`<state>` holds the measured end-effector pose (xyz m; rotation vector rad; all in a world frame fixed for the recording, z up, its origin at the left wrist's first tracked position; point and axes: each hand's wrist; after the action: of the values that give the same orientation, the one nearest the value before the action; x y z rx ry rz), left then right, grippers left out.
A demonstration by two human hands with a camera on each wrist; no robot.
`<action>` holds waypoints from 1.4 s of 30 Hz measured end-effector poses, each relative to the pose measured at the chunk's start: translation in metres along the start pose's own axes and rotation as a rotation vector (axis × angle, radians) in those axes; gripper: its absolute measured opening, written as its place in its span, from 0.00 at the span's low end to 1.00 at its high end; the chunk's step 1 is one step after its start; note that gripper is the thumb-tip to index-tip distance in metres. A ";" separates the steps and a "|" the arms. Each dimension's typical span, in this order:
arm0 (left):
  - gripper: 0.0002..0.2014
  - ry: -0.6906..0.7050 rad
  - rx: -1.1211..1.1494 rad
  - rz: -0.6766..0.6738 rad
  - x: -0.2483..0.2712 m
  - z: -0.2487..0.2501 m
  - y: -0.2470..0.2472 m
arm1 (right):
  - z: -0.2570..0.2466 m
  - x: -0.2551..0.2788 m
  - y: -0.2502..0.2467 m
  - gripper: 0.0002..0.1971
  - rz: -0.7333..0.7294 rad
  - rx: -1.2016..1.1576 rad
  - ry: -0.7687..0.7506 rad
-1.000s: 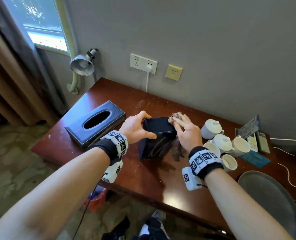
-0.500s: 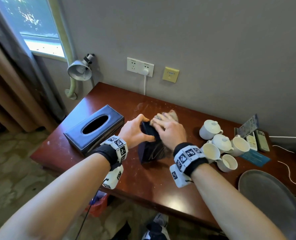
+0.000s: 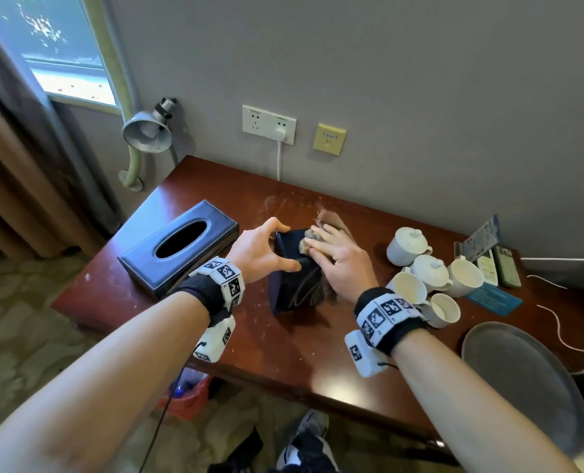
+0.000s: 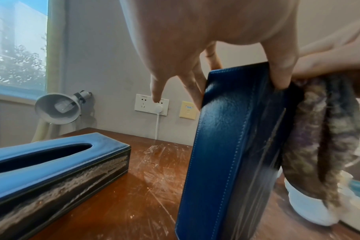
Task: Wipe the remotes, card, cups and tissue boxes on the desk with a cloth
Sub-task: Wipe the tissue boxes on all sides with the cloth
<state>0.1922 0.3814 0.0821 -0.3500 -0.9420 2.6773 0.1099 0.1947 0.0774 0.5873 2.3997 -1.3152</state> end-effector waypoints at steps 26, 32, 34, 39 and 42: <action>0.34 0.011 -0.027 0.013 0.005 -0.005 0.007 | 0.010 0.005 0.005 0.12 0.136 -0.037 -0.109; 0.34 0.055 -0.056 0.018 0.005 -0.005 0.009 | 0.009 0.009 0.009 0.14 0.122 -0.038 -0.308; 0.35 0.056 -0.047 0.018 0.005 -0.009 0.010 | 0.003 0.009 0.016 0.13 0.105 -0.035 -0.345; 0.35 0.066 -0.052 -0.008 0.002 -0.010 0.007 | 0.023 0.011 0.006 0.14 0.122 -0.013 -0.402; 0.33 0.056 -0.055 -0.023 0.002 -0.008 0.006 | 0.049 0.015 -0.016 0.14 0.167 -0.055 -0.198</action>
<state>0.1915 0.3824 0.0722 -0.4213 -0.9979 2.6104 0.0936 0.1480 0.0559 0.5985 2.1693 -1.1757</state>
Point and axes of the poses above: each hand's wrist, its own x-axis away from the middle knuckle, its own y-axis out of the palm, z = x × y, and after that the axes turned 15 degrees about z, right-handed
